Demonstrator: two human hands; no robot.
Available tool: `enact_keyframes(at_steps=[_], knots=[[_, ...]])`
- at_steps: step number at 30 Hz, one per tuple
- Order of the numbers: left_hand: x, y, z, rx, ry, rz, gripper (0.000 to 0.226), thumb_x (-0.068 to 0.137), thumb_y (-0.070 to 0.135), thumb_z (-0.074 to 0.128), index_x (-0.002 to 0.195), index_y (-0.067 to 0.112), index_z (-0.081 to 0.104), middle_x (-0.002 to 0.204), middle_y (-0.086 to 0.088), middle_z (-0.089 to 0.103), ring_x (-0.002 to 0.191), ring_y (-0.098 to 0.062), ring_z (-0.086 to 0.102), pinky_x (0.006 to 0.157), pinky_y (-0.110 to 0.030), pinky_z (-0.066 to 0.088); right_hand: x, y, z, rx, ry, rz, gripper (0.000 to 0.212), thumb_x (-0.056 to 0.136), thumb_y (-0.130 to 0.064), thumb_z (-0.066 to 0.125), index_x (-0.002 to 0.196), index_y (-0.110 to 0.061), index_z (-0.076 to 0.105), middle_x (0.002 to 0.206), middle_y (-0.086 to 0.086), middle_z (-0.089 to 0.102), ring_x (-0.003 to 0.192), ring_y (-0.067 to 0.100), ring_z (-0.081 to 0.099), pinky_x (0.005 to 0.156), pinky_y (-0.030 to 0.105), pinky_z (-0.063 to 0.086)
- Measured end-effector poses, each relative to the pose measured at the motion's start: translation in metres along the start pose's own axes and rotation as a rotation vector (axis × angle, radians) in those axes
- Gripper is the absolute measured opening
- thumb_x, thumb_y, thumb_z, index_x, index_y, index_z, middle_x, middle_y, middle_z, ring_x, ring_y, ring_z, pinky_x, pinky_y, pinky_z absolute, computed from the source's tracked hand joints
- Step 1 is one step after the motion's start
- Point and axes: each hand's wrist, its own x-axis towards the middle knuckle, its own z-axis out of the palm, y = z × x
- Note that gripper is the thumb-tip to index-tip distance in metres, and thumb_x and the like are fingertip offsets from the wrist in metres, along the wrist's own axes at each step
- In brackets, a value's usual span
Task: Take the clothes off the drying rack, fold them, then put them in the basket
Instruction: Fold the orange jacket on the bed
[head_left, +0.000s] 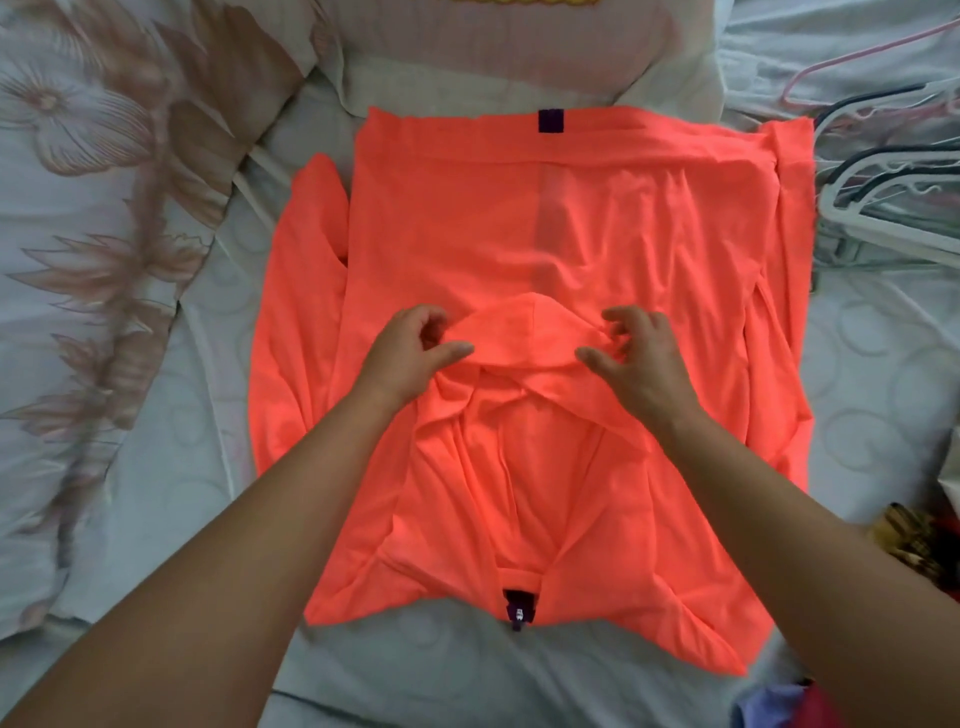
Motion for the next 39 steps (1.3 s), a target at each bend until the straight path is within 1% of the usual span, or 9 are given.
enact_keyframes(at_steps=[3, 6, 8, 11, 13, 17, 26, 31, 39], knots=[[0.011, 0.008, 0.007, 0.198, -0.066, 0.002, 0.037, 0.079, 0.016, 0.072, 0.111, 0.0, 0.061, 0.102, -0.017, 0.061, 0.093, -0.024, 0.056, 0.075, -0.026, 0.036, 0.01, -0.005, 0.003, -0.061, -0.083, 0.052, 0.022, 0.081, -0.018, 0.07, 0.1, -0.007, 0.065, 0.079, 0.004, 0.054, 0.079, 0.022, 0.052, 0.068, 0.029, 0.036], [0.018, 0.017, 0.001, -0.118, -0.043, -0.052, 0.011, 0.079, 0.005, 0.07, 0.089, 0.004, 0.065, 0.076, -0.005, 0.06, 0.063, 0.003, 0.052, 0.063, -0.02, 0.037, 0.017, -0.007, -0.009, 0.055, -0.057, 0.038, 0.013, 0.083, -0.015, 0.068, 0.092, -0.006, 0.065, 0.064, -0.003, 0.049, 0.061, 0.013, 0.045, 0.055, 0.02, 0.032], [0.02, 0.021, -0.008, -0.297, 0.131, -0.013, 0.022, 0.076, 0.006, 0.073, 0.088, 0.014, 0.056, 0.076, 0.002, 0.05, 0.062, 0.002, 0.045, 0.065, -0.016, 0.037, 0.018, -0.008, -0.019, 0.101, 0.093, 0.038, 0.022, 0.08, -0.013, 0.07, 0.099, -0.005, 0.062, 0.077, 0.001, 0.053, 0.069, 0.014, 0.045, 0.061, 0.021, 0.031], [0.003, 0.022, -0.009, -0.056, 0.26, 0.202, 0.038, 0.073, 0.022, 0.075, 0.099, 0.004, 0.055, 0.084, -0.005, 0.049, 0.068, -0.014, 0.043, 0.068, -0.023, 0.038, 0.007, -0.009, -0.019, 0.05, 0.147, -0.119, 0.027, 0.076, -0.012, 0.074, 0.097, -0.004, 0.059, 0.088, 0.005, 0.053, 0.08, 0.015, 0.045, 0.07, 0.019, 0.029], [-0.021, 0.016, 0.003, 0.175, 0.084, 0.384, 0.042, 0.07, 0.04, 0.068, 0.092, 0.005, 0.059, 0.082, -0.005, 0.052, 0.073, -0.02, 0.048, 0.071, -0.032, 0.039, -0.01, -0.01, -0.008, -0.006, -0.049, -0.192, 0.022, 0.076, -0.015, 0.074, 0.091, -0.008, 0.06, 0.081, 0.0, 0.052, 0.076, 0.019, 0.048, 0.068, 0.026, 0.033], [-0.043, -0.016, 0.019, 0.589, -0.106, 0.255, 0.046, 0.065, 0.031, 0.079, 0.099, 0.006, 0.06, 0.1, -0.014, 0.056, 0.097, -0.032, 0.052, 0.083, -0.04, 0.038, -0.035, 0.016, 0.006, -0.325, -0.239, -0.171, 0.03, 0.077, -0.02, 0.073, 0.102, -0.01, 0.061, 0.098, 0.009, 0.055, 0.096, 0.029, 0.053, 0.077, 0.036, 0.041], [-0.044, -0.041, 0.004, 0.527, 0.008, 0.439, 0.045, 0.059, 0.005, 0.075, 0.095, 0.015, 0.05, 0.087, -0.013, 0.056, 0.082, -0.032, 0.055, 0.072, -0.033, 0.036, -0.044, 0.032, -0.015, -0.185, -0.014, -0.223, 0.019, 0.085, -0.023, 0.059, 0.09, -0.006, 0.067, 0.081, 0.01, 0.062, 0.078, 0.03, 0.058, 0.069, 0.035, 0.042], [-0.044, -0.038, -0.009, 0.42, 0.074, 0.479, 0.021, 0.069, 0.018, 0.043, 0.09, 0.022, 0.039, 0.08, -0.013, 0.058, 0.078, -0.017, 0.043, 0.069, -0.029, 0.036, -0.044, 0.034, -0.028, -0.251, -0.03, -0.325, 0.02, 0.078, -0.01, 0.071, 0.098, -0.008, 0.066, 0.082, 0.008, 0.064, 0.075, 0.03, 0.061, 0.068, 0.037, 0.047], [-0.056, -0.042, -0.022, 0.212, 0.176, 0.472, 0.017, 0.079, 0.021, 0.049, 0.086, 0.01, 0.06, 0.084, -0.01, 0.066, 0.075, -0.009, 0.054, 0.071, -0.025, 0.045, -0.053, 0.044, -0.058, -0.347, 0.042, -0.474, 0.004, 0.079, -0.009, 0.065, 0.082, -0.007, 0.064, 0.075, 0.007, 0.061, 0.066, 0.03, 0.061, 0.057, 0.035, 0.05]])
